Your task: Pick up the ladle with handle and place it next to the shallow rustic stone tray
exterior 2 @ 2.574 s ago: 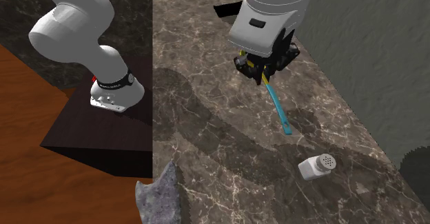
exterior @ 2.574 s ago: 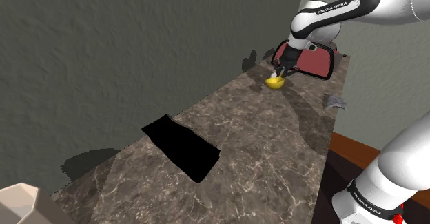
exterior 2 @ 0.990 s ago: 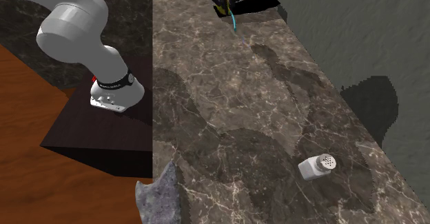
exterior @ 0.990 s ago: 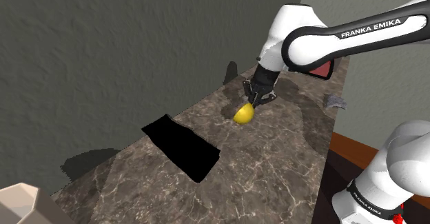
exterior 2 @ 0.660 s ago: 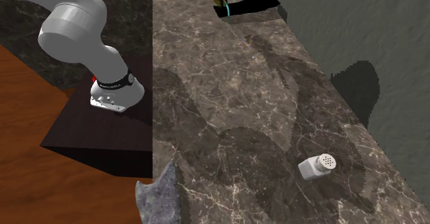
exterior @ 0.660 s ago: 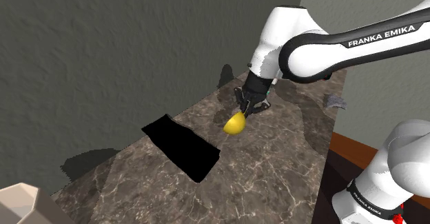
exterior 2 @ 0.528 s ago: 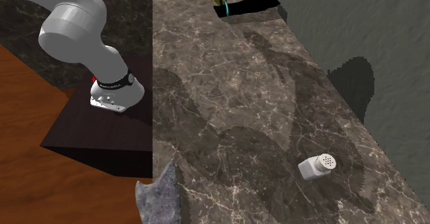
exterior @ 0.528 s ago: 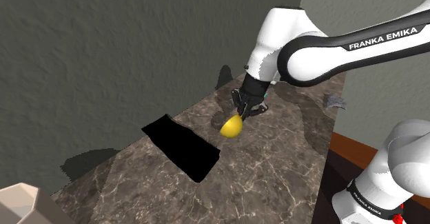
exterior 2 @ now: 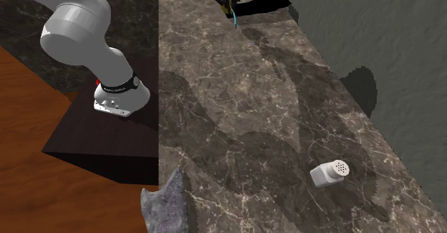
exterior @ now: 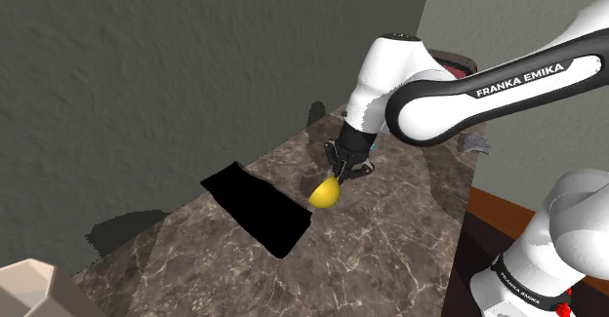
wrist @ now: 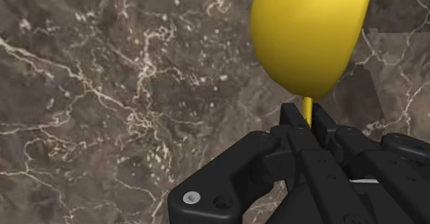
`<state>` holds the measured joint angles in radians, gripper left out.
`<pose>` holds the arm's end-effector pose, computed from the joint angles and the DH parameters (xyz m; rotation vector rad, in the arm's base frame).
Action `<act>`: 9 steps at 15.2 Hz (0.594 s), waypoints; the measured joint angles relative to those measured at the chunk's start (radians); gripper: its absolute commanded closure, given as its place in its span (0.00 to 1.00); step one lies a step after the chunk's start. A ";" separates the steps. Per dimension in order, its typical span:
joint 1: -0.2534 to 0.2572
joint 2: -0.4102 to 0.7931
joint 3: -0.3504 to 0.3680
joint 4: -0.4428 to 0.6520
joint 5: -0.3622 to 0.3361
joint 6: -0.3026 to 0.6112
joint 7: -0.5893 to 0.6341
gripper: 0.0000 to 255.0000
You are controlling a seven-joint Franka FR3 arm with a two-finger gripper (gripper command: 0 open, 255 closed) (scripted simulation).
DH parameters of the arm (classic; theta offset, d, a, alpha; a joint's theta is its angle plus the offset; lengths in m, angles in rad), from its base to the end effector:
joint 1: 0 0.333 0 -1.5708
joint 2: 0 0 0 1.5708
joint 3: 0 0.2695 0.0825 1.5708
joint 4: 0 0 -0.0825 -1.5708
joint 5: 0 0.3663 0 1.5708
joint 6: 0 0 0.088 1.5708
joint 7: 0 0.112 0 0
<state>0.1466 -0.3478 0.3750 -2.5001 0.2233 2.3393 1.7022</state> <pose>0.3862 0.2229 0.3780 -2.3316 1.8330 -0.0517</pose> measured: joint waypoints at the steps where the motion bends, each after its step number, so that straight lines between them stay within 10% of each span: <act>1: 0.000 0.006 0.001 -0.011 0.001 0.016 -0.002 1.00; 9: -0.003 0.076 0.020 -0.067 -0.003 0.143 0.003 1.00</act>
<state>0.1435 -0.2717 0.3952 -2.5673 0.2200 2.4822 1.7054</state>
